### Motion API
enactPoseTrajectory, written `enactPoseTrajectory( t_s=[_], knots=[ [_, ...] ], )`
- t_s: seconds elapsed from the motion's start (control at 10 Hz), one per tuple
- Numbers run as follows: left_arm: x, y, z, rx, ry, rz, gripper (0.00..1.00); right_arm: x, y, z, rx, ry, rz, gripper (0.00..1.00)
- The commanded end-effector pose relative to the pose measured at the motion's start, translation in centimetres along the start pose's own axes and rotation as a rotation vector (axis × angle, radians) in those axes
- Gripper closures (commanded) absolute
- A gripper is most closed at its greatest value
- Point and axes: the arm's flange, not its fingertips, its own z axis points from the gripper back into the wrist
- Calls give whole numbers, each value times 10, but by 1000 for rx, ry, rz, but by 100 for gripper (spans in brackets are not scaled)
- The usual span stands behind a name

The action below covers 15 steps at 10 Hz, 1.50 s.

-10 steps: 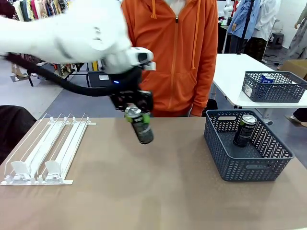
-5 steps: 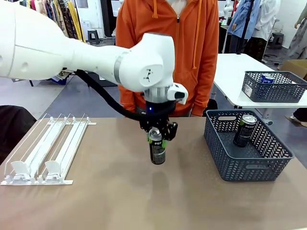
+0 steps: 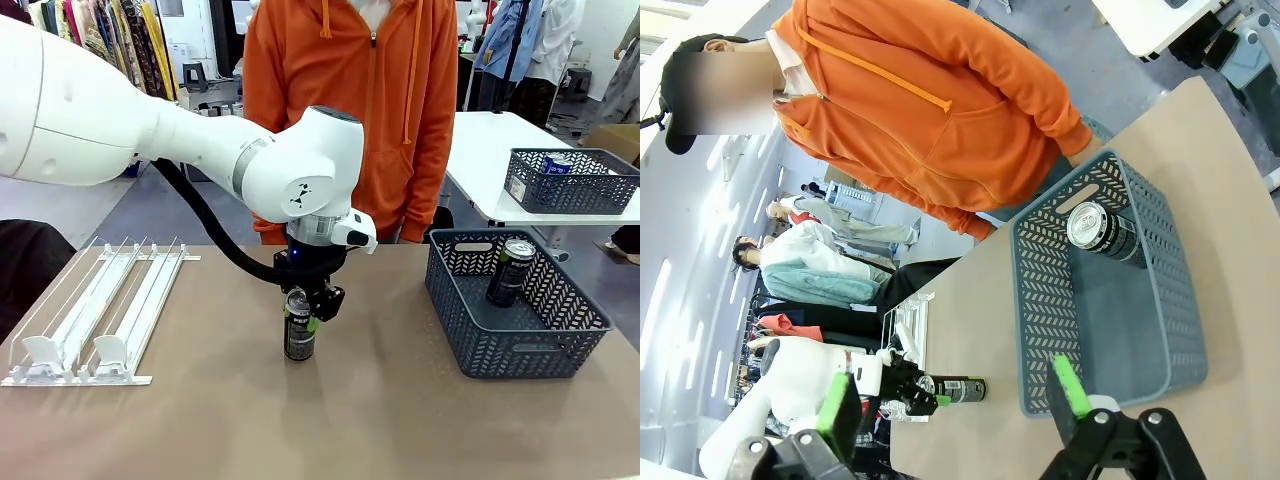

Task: Retrieve and store the cans from the dispenser.
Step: Pick up one can from the Automatic Can Dispenser and place it in the middle of the table.

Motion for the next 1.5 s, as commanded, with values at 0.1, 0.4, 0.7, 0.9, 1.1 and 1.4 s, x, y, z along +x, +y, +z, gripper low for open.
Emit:
enactPoseTrajectory(
  t_s=[0.1, 0.4, 0.7, 0.9, 1.1, 1.4],
  knots=[
    [-8, 6, 9, -13, -26, -11, 100, 3, 0, -3, 32, -23, 21, 0],
    [-9, 8, 9, -29, -27, -11, 83, 3, 0, -3, 32, -23, 21, 0],
    [-10, 9, 9, -40, -41, -1, 0, 3, 0, -3, 32, -23, 21, 0],
    [-11, 13, 15, -57, -50, 31, 0, 3, 0, -3, 32, -23, 21, 0],
    [-22, 24, 45, -75, -118, 99, 0, 3, 0, -3, 32, -23, 21, 0],
    [-75, 60, 131, -126, -276, 216, 0, 3, 0, -3, 32, -23, 21, 0]
  ],
)
